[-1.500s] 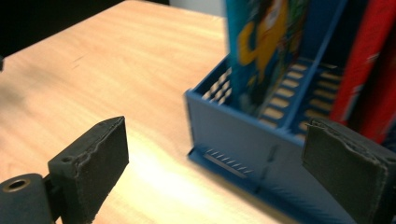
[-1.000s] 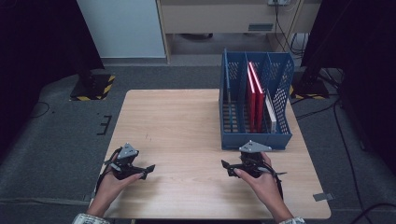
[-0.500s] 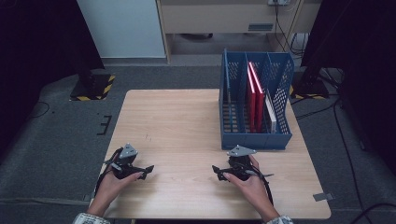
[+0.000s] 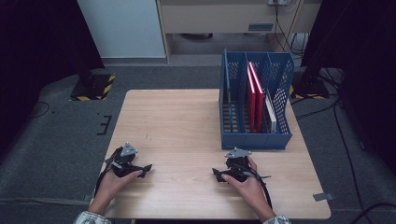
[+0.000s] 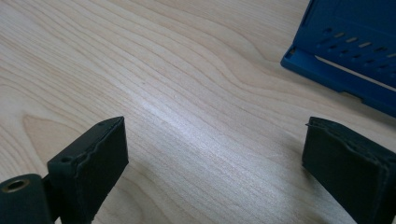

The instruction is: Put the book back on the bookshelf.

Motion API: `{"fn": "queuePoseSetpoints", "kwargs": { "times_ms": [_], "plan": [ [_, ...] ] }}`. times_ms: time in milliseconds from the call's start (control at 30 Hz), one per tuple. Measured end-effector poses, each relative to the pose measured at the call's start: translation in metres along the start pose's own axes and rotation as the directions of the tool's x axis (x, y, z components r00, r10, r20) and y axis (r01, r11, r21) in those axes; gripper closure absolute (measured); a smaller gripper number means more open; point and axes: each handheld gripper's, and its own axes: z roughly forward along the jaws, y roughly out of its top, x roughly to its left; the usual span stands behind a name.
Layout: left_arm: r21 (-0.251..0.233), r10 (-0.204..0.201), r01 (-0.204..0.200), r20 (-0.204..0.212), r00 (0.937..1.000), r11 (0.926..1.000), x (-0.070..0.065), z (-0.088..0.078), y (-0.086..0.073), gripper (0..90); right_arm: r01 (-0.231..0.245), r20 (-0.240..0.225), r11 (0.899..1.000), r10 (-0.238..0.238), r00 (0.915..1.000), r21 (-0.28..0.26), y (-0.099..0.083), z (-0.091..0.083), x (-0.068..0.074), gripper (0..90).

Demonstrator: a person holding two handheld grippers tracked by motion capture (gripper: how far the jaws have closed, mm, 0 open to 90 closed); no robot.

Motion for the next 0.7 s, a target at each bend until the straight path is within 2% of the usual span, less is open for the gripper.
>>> {"fn": "queuePoseSetpoints", "kwargs": {
  "times_ms": [233,267,300,333,700],
  "plan": [
    [0.024,-0.001,0.001,-0.014,0.9999,0.9997,0.0006,0.0054,-0.0008,2.9,0.013,0.025,1.0,-0.013,0.9996,-0.001,-0.0016,0.0041,0.001,6.0],
    [0.03,-0.001,0.002,-0.018,0.9998,0.9996,0.0005,0.0061,-0.001,2.9,0.027,0.045,1.0,-0.027,0.9986,0.001,-0.0018,0.0056,0.002,5.8],
    [0.031,-0.001,0.001,-0.02,0.9998,0.9995,0.0007,0.0068,-0.0015,2.9,0.027,0.045,1.0,-0.027,0.9986,0.001,-0.0018,0.0056,0.002,5.8],
    [0.028,-0.005,0.006,-0.018,0.9998,0.9996,0.0011,0.0074,-0.002,1.6,0.042,0.06,0.999,-0.042,0.9973,0.011,-0.0013,0.0062,0.0032,5.7],
    [-0.022,-0.02,0.02,-0.022,0.9996,0.9996,0.0013,0.0102,-0.0066,0.0,0.037,0.072,0.999,-0.038,0.9967,0.017,-0.0002,0.0087,0.0047,2.6]
  ]
}}
